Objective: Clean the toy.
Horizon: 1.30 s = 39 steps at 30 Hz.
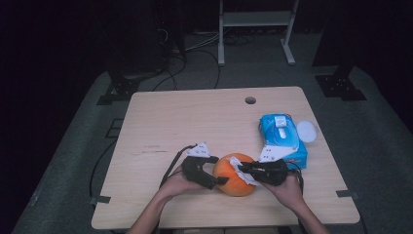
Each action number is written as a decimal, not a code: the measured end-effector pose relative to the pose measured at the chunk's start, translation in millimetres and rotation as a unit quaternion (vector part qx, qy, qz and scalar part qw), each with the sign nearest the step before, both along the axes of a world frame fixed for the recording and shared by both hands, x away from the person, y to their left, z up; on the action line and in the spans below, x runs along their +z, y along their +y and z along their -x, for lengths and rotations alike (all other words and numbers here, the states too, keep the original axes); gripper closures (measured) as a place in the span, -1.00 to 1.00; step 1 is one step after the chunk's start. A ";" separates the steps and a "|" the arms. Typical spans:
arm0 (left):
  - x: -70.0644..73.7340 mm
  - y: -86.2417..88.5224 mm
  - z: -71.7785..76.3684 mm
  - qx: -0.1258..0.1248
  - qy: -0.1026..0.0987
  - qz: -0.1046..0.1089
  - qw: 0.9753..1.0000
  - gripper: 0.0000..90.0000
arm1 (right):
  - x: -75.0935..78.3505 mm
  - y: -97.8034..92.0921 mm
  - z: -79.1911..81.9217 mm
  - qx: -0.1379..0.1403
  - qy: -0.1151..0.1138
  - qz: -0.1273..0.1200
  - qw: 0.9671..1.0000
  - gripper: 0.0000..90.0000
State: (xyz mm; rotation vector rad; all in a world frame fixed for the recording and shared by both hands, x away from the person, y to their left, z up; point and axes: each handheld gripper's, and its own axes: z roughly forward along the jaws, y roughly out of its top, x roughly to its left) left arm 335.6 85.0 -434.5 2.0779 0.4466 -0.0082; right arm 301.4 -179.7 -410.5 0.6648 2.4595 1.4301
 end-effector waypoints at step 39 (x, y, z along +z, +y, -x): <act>19.6 -32.3 34.3 -0.019 -0.081 -0.033 0.996 -0.24 | 28.5 19.7 24.0 0.029 -0.046 0.016 0.998 0.87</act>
